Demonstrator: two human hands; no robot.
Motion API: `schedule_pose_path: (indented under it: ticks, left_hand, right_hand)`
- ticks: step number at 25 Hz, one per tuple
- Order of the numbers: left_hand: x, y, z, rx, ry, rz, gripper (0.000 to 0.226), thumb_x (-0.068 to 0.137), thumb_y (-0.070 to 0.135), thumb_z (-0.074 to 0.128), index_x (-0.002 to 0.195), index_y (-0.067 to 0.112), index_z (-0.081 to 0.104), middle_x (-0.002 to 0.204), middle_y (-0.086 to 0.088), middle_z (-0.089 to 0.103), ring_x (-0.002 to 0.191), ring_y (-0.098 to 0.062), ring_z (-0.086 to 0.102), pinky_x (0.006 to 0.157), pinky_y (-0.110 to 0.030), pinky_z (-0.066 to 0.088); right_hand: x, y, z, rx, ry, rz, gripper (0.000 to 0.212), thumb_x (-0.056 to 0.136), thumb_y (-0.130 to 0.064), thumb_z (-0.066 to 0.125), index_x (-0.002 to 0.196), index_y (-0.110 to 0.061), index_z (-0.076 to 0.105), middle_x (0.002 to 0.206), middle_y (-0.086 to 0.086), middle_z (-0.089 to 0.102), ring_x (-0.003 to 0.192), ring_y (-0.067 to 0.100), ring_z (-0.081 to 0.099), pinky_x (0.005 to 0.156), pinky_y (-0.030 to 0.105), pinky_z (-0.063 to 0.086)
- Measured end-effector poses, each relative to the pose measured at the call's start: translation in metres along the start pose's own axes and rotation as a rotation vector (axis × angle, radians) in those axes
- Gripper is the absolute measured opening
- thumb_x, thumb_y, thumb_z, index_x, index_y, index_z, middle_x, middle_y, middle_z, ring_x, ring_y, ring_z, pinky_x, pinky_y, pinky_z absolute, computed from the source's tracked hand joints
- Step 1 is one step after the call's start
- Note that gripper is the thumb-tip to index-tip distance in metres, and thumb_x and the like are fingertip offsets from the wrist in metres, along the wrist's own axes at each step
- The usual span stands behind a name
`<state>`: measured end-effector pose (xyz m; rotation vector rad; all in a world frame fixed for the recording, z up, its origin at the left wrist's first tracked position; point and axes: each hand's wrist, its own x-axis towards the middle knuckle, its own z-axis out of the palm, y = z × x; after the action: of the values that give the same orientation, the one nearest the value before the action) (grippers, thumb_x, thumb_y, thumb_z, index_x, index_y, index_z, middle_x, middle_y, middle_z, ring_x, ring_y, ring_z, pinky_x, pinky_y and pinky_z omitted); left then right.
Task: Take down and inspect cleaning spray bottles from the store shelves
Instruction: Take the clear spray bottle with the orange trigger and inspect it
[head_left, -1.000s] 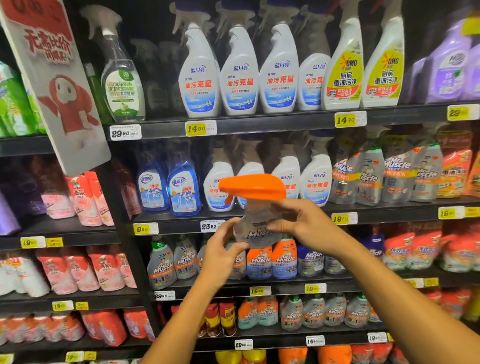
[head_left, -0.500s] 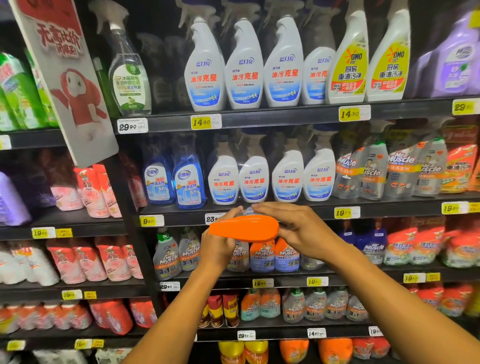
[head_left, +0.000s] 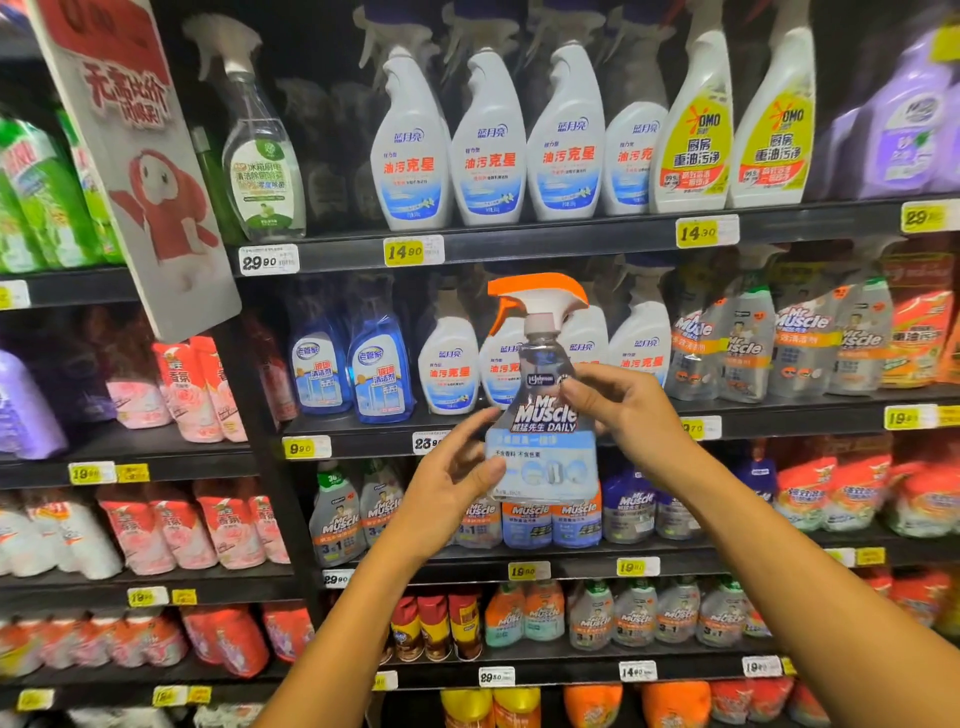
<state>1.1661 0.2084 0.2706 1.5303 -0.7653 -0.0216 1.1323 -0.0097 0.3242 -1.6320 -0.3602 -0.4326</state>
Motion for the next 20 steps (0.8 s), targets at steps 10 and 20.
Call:
schedule_pose_path:
  ticks: [10, 20]
  left_hand:
    - [-0.005, 0.039, 0.006, -0.165, 0.126, 0.039, 0.036, 0.085, 0.026, 0.06, 0.12, 0.032, 0.062, 0.112, 0.013, 0.073, 0.108, -0.008, 0.067, 0.081, -0.022, 0.055]
    - [0.008, 0.076, 0.013, -0.18, 0.36, -0.067, 0.027, 0.098, 0.03, 0.053, 0.089, 0.019, 0.076, 0.081, 0.003, 0.075, 0.067, -0.012, 0.066, 0.051, -0.022, 0.049]
  right_hand:
    - [0.002, -0.024, 0.007, 0.131, -0.009, 0.146, 0.032, 0.087, -0.04, 0.061, 0.108, -0.02, 0.074, 0.107, 0.003, 0.076, 0.096, 0.018, 0.073, 0.073, 0.031, 0.061]
    - [0.008, -0.04, 0.011, 0.622, -0.052, 0.503, 0.052, 0.082, -0.026, 0.065, 0.125, 0.001, 0.062, 0.129, 0.019, 0.064, 0.113, 0.03, 0.065, 0.096, 0.041, 0.054]
